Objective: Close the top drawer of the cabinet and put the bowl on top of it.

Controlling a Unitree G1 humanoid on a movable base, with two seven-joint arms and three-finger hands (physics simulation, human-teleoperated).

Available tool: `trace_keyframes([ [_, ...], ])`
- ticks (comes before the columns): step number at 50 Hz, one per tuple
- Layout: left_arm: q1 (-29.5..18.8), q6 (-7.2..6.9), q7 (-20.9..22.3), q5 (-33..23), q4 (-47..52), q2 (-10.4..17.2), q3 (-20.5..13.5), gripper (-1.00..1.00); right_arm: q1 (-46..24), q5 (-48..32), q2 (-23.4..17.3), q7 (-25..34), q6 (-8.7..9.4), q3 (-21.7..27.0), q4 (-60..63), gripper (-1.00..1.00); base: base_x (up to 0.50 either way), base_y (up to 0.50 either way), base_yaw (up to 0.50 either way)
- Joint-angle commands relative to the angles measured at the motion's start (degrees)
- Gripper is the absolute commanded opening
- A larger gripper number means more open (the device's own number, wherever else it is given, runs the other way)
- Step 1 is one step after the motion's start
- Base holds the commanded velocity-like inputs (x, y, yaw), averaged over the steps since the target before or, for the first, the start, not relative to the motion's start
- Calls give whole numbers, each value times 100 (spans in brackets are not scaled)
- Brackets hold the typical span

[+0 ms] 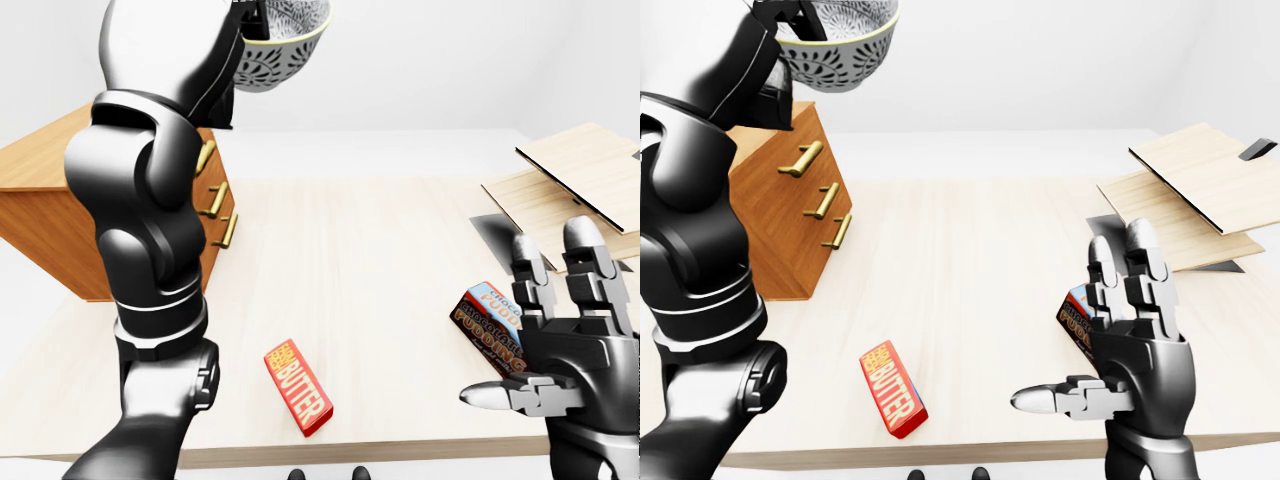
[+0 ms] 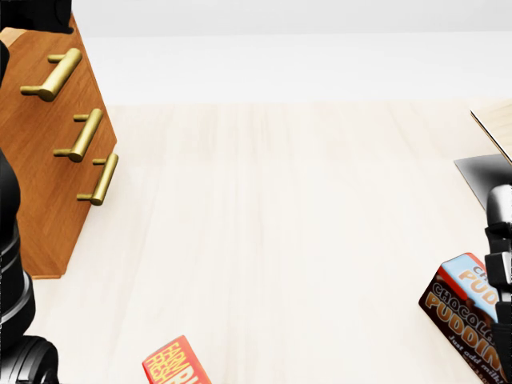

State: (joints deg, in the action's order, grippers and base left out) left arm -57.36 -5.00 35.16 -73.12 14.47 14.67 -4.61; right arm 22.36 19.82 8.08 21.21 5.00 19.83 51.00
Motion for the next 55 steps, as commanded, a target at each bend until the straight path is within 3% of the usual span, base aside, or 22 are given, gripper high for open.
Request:
trace_keyframes([
  [1,-353,0,-428,574,-357,655,-279,-100,22,-46,-8,-14,0,-76,-32,100,0,0,0],
  [20,-376,0,-1610,1726,-1847,1641,-582,-100,28,1,-20,-38,0,-52,31,100,0,0,0],
  [26,-528,0,-2082,2072,-2709,1913,-641,-100,20,-77,-23,-54,0,-137,-20,100,0,0,0],
  [32,-827,0,-2818,2504,-3998,2181,-651,-100,10,-104,-44,-77,0,-182,-44,100,0,0,0],
  [41,-1102,0,-3270,2829,-5013,2382,-533,-100,7,-218,-77,-130,0,-329,-153,100,0,0,0],
  [55,-1615,0,-4223,3314,-6930,2450,-419,-100,64,-194,-116,-137,0,-364,-157,100,0,0,0],
])
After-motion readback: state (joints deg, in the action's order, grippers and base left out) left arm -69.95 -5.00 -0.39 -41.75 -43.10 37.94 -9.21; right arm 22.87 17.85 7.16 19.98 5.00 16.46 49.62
